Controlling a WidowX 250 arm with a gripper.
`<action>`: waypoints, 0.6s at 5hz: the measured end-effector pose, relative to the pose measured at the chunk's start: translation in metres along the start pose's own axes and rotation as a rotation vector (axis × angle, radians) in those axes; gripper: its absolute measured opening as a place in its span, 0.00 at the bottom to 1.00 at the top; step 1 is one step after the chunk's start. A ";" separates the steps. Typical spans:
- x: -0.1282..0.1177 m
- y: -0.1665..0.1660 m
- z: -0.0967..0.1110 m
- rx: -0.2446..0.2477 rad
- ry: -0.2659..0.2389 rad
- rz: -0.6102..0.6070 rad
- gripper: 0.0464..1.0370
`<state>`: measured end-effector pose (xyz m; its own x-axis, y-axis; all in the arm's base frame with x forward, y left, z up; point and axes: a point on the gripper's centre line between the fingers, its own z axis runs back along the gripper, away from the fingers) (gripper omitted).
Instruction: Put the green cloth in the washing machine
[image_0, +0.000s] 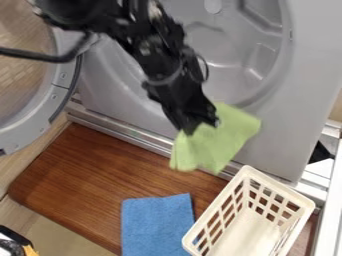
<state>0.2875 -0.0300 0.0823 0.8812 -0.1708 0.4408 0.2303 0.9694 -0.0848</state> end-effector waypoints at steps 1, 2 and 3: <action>0.015 0.011 0.010 -0.006 -0.042 0.025 0.03; 0.032 0.018 0.012 -0.003 -0.061 0.022 0.03; 0.048 0.034 0.003 -0.013 -0.072 0.059 0.03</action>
<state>0.3362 -0.0050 0.1029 0.8617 -0.0998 0.4974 0.1846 0.9749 -0.1242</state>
